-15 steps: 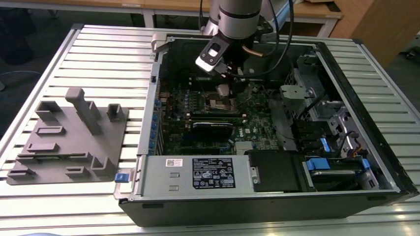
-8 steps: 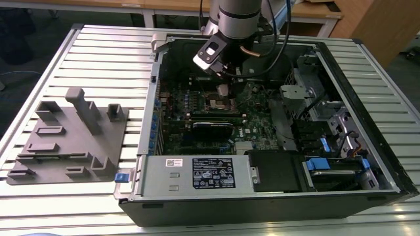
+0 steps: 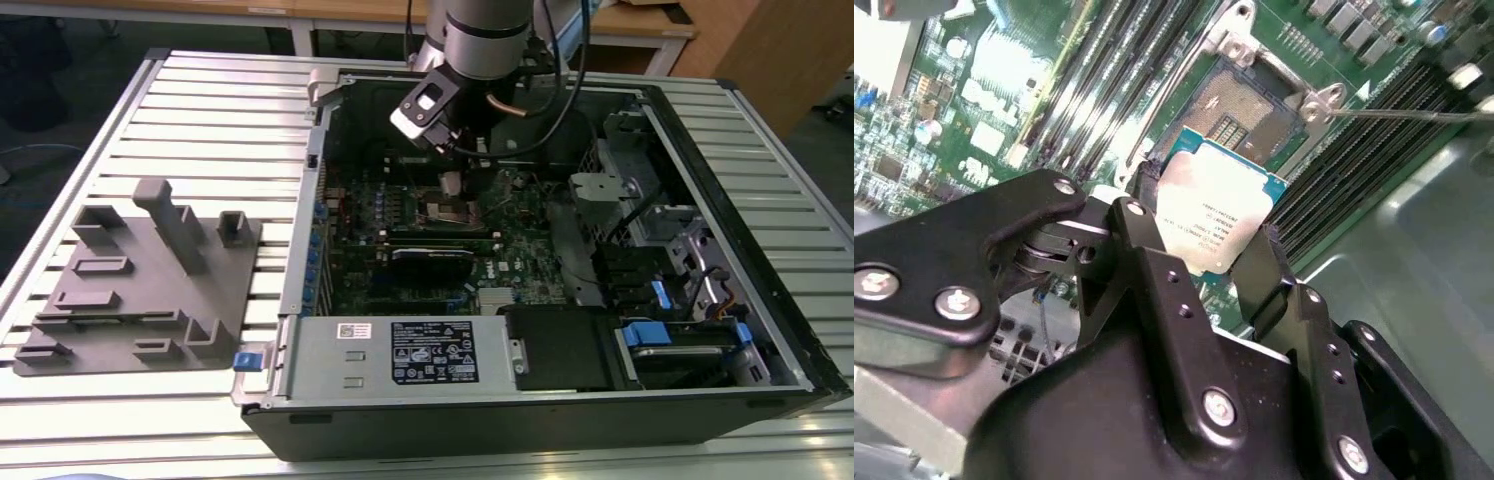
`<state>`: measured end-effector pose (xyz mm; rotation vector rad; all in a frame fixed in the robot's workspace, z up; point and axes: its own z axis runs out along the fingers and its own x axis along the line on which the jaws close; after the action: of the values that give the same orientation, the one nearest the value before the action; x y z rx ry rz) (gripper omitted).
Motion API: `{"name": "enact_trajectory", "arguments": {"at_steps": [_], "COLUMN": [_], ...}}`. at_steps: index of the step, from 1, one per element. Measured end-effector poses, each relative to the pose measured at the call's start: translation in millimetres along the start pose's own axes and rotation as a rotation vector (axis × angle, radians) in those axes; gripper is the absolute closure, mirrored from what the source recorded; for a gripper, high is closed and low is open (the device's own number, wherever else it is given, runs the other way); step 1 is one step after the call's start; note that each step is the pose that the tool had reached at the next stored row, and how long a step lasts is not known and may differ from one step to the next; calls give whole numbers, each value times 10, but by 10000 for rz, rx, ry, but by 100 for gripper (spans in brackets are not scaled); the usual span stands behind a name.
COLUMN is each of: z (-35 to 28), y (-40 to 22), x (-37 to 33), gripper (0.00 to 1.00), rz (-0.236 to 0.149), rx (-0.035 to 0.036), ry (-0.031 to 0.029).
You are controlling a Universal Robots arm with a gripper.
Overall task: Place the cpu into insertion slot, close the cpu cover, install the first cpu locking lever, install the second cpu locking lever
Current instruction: 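Place the cpu into insertion slot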
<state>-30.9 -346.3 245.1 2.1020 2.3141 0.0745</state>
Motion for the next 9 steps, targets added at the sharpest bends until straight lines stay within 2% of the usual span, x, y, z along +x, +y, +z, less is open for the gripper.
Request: {"name": "enact_trajectory", "arguments": {"at_steps": [2, 3, 9], "z": [1, 1, 2], "y": [6, 6, 6], "x": [-1, -1, -1], "gripper": [46, 46, 46], "rz": [8, 9, 76], "rx": [351, 396, 434], "ry": [32, 34, 38]}}
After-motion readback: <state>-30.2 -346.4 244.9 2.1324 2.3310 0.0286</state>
